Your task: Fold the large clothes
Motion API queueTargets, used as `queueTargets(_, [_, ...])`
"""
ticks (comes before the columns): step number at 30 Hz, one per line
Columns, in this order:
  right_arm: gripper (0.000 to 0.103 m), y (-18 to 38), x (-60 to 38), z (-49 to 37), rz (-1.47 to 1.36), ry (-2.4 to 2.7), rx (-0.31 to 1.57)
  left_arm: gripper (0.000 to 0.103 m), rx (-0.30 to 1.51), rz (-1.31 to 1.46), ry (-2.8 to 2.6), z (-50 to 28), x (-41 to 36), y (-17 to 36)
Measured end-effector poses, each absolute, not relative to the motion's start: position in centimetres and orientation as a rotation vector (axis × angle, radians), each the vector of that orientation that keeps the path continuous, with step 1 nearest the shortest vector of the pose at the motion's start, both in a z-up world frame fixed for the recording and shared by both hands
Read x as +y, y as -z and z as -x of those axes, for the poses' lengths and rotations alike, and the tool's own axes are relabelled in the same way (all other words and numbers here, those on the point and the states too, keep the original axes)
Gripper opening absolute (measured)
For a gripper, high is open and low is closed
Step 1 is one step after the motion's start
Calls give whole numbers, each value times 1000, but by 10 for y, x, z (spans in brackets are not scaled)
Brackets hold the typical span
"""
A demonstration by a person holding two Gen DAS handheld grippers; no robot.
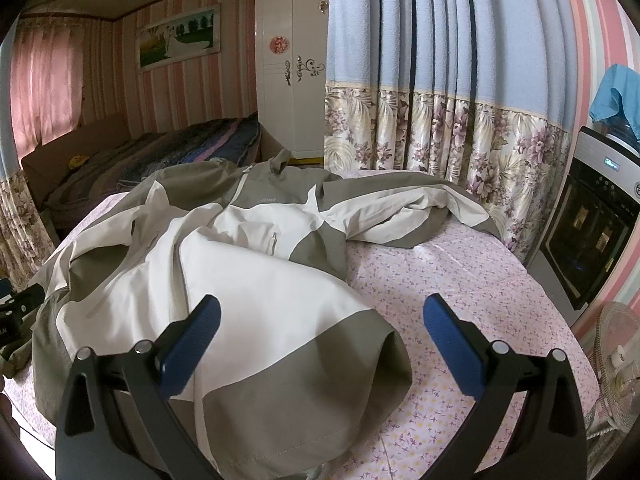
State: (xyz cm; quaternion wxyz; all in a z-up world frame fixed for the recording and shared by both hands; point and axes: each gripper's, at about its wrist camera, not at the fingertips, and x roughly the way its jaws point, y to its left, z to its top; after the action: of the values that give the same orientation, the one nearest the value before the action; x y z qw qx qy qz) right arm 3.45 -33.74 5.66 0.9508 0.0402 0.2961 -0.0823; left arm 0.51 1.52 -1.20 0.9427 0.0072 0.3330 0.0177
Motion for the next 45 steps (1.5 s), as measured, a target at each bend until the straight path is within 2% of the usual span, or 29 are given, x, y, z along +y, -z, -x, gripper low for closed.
queueTargets(22, [101,-51,-339,-35,-98,144,599,100,687,-31,-27,-6,11,20])
queueTargets(29, [101,-54,-373,-40,-112,232,583,100,687,-17,16,-18,15,13])
queueTargets(36, [101,-88,-427,-53,-96,330,508,100,633,-39,-62,-47,27,-13])
queueTargets(45, [101,-143,-511,-125,-164,351,477,100,618,-124,-53,-133,19,-52])
